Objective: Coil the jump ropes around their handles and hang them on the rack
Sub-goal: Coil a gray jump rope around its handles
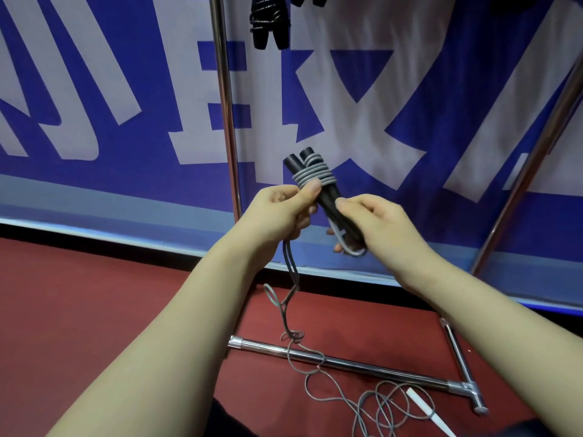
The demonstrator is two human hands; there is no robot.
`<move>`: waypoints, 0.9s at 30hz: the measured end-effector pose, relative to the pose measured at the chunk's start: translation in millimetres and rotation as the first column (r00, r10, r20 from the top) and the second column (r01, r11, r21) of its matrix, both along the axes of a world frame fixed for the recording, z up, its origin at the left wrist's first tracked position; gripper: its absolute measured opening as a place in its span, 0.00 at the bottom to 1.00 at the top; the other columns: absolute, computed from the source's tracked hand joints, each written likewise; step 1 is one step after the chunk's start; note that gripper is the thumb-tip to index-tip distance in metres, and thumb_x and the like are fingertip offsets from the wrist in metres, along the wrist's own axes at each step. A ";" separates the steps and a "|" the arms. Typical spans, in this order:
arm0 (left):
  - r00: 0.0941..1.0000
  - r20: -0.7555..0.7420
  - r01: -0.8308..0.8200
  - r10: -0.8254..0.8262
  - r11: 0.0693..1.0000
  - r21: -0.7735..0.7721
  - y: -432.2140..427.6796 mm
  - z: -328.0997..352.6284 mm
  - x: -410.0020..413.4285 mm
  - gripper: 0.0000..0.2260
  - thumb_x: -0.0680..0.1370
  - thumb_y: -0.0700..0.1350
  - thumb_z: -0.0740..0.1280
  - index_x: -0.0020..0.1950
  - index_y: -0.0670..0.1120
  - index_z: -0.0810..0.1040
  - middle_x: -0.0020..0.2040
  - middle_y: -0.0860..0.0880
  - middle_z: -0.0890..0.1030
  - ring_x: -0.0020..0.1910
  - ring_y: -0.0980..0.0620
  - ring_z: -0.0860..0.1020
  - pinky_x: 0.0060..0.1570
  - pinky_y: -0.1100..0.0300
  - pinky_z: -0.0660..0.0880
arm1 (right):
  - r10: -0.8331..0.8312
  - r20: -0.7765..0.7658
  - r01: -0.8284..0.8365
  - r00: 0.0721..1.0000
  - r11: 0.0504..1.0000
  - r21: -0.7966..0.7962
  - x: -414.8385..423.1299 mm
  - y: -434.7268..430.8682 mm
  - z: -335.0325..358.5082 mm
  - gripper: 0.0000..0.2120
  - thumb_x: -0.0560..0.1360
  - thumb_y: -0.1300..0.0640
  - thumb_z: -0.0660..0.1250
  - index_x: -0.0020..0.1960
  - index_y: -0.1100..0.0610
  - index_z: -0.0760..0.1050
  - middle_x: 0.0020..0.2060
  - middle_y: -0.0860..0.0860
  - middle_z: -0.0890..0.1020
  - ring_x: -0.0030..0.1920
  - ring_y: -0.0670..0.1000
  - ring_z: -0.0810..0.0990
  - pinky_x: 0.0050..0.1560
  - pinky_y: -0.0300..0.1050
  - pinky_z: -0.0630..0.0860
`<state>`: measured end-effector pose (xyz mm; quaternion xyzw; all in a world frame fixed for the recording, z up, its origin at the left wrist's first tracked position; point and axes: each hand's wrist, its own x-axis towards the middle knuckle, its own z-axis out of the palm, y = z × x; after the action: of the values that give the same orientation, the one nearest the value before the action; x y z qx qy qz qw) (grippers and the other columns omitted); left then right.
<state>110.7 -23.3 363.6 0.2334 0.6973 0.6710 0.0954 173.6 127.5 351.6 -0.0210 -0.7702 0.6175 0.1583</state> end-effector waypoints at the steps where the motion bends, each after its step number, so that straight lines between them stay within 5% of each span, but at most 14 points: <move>1: 0.999 -0.006 0.048 -0.048 0.999 0.006 0.1 0.6 1.8 0.16 0.82 0.48 0.63 0.36 0.43 0.72 0.28 0.49 0.66 0.24 0.56 0.60 0.25 0.67 0.57 | 0.050 0.026 -0.048 0.998 0.996 -0.076 -0.3 2.5 2.9 0.09 0.80 0.54 0.63 0.51 0.61 0.76 0.36 0.57 0.83 0.29 0.54 0.79 0.30 0.45 0.76; 4: 0.984 -0.046 0.170 -0.173 0.984 -0.052 3.4 2.9 9.3 0.16 0.84 0.47 0.59 0.36 0.44 0.70 0.28 0.49 0.68 0.25 0.56 0.61 0.26 0.66 0.57 | 0.189 0.041 -0.183 0.981 0.976 -0.120 1.3 3.6 3.7 0.09 0.82 0.53 0.60 0.56 0.58 0.73 0.39 0.58 0.83 0.28 0.59 0.79 0.24 0.43 0.72; 9: 0.982 -0.053 0.180 -0.183 0.981 -0.067 4.2 3.0 11.5 0.18 0.85 0.49 0.56 0.37 0.45 0.70 0.30 0.51 0.70 0.25 0.59 0.63 0.26 0.68 0.59 | 0.250 0.011 -0.246 0.968 0.959 -0.141 2.2 1.0 3.1 0.14 0.82 0.50 0.58 0.47 0.59 0.73 0.33 0.53 0.77 0.21 0.50 0.67 0.23 0.40 0.60; 13: 0.978 -0.071 0.192 -0.196 0.980 -0.057 2.5 3.1 9.3 0.15 0.85 0.48 0.56 0.40 0.45 0.71 0.30 0.56 0.69 0.27 0.58 0.63 0.28 0.67 0.59 | 0.262 0.053 -0.250 0.963 0.953 -0.168 3.4 1.1 4.4 0.16 0.81 0.47 0.61 0.47 0.58 0.79 0.30 0.56 0.77 0.23 0.48 0.64 0.24 0.39 0.61; 24: 0.986 -0.017 0.161 -0.166 0.972 -0.170 -8.1 3.8 3.4 0.14 0.82 0.50 0.62 0.47 0.41 0.80 0.31 0.50 0.76 0.24 0.56 0.68 0.27 0.67 0.65 | 0.078 0.041 -0.086 0.996 0.966 0.244 1.4 6.3 1.2 0.11 0.79 0.46 0.63 0.52 0.53 0.69 0.25 0.47 0.73 0.21 0.42 0.66 0.24 0.35 0.63; 27: 0.994 -0.007 0.107 -0.110 0.977 -0.184 -8.3 2.9 3.4 0.17 0.81 0.51 0.64 0.49 0.36 0.80 0.30 0.49 0.77 0.23 0.56 0.69 0.26 0.68 0.65 | 0.074 -0.014 -0.065 0.997 0.942 0.330 3.4 9.2 1.6 0.08 0.79 0.47 0.64 0.50 0.52 0.70 0.24 0.46 0.72 0.24 0.45 0.66 0.29 0.42 0.65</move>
<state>114.1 -31.6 366.5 0.2672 0.7431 0.5956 0.1468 177.0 136.7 353.2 0.0412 -0.8605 0.4857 0.1478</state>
